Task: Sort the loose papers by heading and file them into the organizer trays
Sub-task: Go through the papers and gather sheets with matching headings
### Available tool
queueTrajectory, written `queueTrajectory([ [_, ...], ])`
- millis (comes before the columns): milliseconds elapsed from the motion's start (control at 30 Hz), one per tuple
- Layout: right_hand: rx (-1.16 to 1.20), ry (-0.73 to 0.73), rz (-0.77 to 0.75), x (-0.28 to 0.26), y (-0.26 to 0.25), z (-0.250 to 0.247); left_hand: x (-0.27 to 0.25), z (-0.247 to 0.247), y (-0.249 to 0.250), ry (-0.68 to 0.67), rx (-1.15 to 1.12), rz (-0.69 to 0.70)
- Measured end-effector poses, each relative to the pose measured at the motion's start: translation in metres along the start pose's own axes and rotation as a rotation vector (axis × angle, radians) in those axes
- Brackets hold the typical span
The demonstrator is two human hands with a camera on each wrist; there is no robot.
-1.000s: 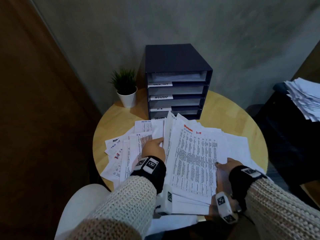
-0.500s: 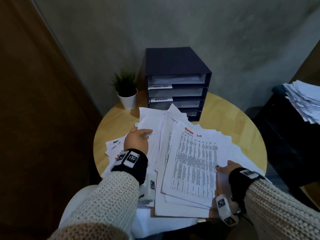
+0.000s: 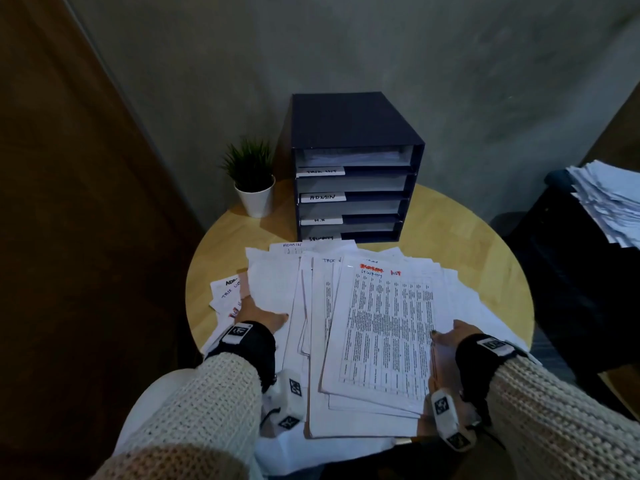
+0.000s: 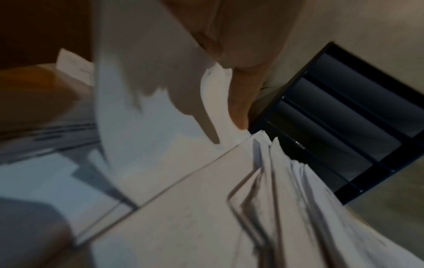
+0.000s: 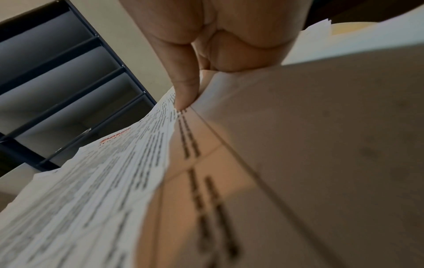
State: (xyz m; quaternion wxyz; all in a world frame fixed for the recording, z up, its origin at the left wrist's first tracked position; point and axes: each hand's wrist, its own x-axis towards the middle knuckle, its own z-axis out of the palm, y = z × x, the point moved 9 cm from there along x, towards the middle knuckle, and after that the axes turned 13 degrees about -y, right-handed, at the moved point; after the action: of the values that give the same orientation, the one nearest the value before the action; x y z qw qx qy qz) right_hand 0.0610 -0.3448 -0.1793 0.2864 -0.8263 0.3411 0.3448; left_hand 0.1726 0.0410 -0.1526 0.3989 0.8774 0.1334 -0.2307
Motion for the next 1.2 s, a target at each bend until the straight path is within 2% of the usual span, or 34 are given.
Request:
queueTrajectory([
  [100, 0.014, 0.003, -0.003, 0.0, -0.001, -0.001, 0.007, 0.006, -0.015, -0.053, 0.081, -0.076],
  [200, 0.052, 0.031, -0.009, 0.001, 0.0, -0.003, 0.007, 0.004, -0.015, -0.073, 0.121, -0.078],
  [333, 0.073, 0.067, -0.003, -0.001, 0.0, -0.006, -0.008, -0.009, -0.007, 0.158, 0.248, -0.044],
  [400, 0.1, 0.068, -0.018, -0.003, 0.0, -0.006, -0.012, -0.005, 0.001, 0.184, 0.348, -0.016],
  [467, 0.078, 0.06, -0.026, -0.006, -0.001, -0.007, -0.009, 0.009, 0.004, 0.072, 0.375, -0.011],
  [567, 0.054, 0.057, -0.04, -0.001, -0.001, -0.005, -0.003, 0.041, 0.003, -0.171, 0.31, -0.019],
  [600, 0.065, 0.066, -0.043, -0.001, -0.001, -0.004, -0.003, 0.049, 0.004, -0.211, 0.275, -0.015],
  [700, 0.096, 0.07, -0.033, 0.002, 0.001, -0.006, -0.008, 0.058, 0.011, -0.247, 0.239, -0.005],
  [800, 0.02, 0.023, -0.029, 0.001, -0.001, -0.002, -0.011, 0.054, 0.015, -0.25, 0.189, -0.018],
  [1000, 0.016, 0.021, -0.036, 0.001, -0.002, -0.002, -0.016, 0.001, 0.02, -0.078, 0.135, -0.01],
  [1200, 0.036, 0.027, -0.037, 0.0, -0.001, -0.002, -0.036, -0.077, 0.059, 0.176, 0.005, 0.153],
])
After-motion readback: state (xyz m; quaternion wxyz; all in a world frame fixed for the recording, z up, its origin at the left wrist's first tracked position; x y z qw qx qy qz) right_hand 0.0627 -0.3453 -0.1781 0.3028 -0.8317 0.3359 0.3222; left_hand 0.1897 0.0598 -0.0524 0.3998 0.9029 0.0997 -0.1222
